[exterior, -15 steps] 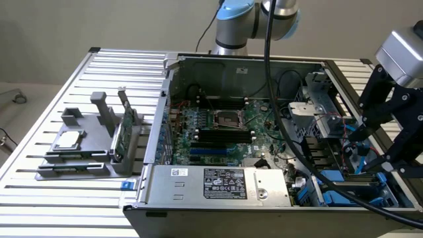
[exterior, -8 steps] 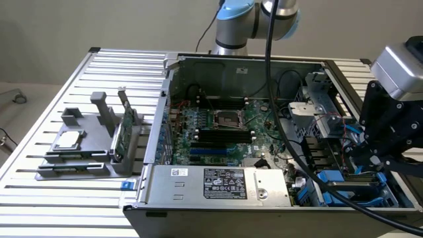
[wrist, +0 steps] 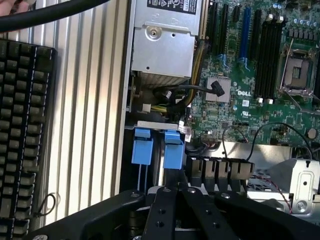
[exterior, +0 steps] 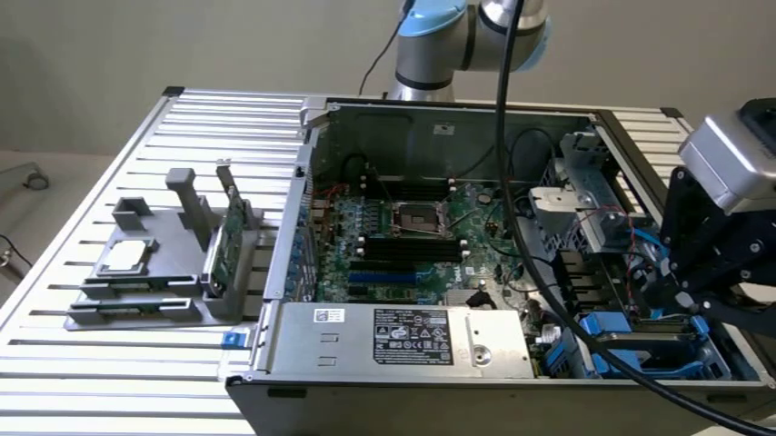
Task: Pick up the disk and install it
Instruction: 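Pick up the disk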
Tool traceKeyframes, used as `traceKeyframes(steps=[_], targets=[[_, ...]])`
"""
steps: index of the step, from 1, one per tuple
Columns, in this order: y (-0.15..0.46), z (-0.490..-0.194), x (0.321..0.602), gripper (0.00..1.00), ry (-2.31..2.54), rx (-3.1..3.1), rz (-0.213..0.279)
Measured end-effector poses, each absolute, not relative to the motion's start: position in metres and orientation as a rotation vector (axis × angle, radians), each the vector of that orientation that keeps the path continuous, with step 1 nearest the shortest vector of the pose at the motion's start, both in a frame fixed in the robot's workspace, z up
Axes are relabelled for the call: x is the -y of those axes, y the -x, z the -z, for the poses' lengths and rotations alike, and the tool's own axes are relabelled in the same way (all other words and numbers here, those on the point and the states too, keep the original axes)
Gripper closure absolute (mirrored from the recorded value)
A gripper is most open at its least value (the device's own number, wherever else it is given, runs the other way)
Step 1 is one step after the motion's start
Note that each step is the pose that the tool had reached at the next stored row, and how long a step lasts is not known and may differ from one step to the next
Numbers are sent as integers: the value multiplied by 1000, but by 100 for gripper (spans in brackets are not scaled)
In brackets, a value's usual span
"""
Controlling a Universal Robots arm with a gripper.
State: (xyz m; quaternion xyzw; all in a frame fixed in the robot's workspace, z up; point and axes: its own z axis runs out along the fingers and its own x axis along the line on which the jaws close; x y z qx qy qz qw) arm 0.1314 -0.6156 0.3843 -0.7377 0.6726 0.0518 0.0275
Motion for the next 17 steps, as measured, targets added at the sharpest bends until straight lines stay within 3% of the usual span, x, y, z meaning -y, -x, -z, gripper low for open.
traceKeyframes(steps=[17], targets=[[-145, -353, 611, 89, 2295, -2058, -161]])
